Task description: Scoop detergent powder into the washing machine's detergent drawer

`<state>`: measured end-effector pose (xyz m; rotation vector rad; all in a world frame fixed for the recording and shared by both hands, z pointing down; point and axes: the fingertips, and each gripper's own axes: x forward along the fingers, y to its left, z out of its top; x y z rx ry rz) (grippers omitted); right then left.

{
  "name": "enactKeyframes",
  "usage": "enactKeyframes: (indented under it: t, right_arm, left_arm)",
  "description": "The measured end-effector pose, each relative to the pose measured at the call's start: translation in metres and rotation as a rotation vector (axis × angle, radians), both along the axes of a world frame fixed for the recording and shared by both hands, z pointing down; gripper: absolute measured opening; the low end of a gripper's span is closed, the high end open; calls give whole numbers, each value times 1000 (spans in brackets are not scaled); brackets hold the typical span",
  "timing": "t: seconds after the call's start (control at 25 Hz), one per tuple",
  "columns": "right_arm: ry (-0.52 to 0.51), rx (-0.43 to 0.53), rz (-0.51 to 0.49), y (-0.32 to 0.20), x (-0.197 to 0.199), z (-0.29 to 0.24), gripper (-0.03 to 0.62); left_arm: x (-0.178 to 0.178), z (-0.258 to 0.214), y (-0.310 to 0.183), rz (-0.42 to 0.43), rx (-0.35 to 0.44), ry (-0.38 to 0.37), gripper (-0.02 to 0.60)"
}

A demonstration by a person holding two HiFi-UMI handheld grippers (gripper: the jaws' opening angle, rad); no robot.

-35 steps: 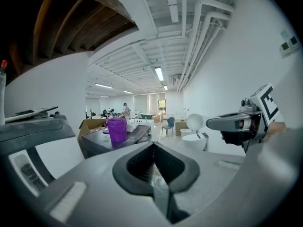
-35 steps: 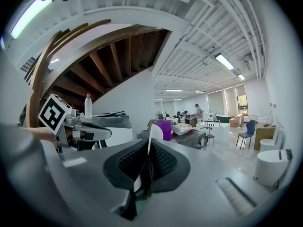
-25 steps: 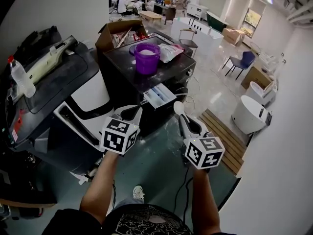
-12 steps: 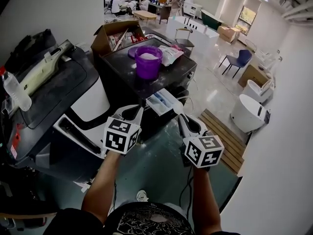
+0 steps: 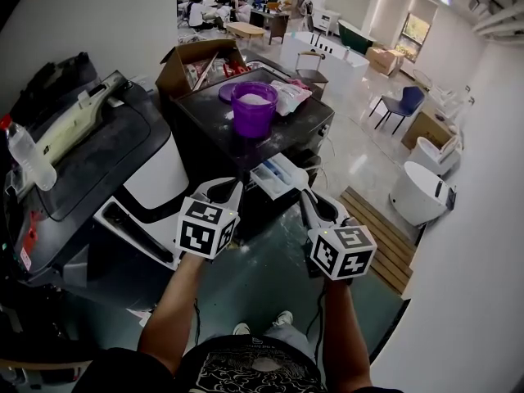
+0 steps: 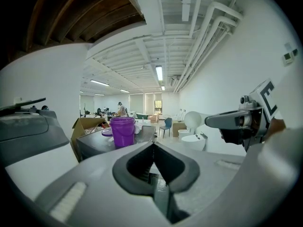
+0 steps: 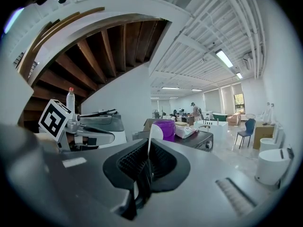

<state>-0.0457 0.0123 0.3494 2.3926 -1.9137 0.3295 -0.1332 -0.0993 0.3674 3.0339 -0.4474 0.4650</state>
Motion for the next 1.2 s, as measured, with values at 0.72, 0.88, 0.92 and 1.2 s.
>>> enactKeyframes:
  t: [0.72,0.88,0.92,1.2]
  right_arm:
    - [20,22,-40,-57,59,5,34]
    - [18,23,-81,-83,88,10,34]
    - [17,25,-93,-91,97,11,35]
    - [29,12,-214,-144,155,7,34]
  left_arm:
    - [60,3,-52,-28,29,4,0]
    - [83,11,-75,-70,24,-2,0]
    - [90,13,-82,-83,22,-5,0]
    - [141,5,-128,-201,27,-6,0]
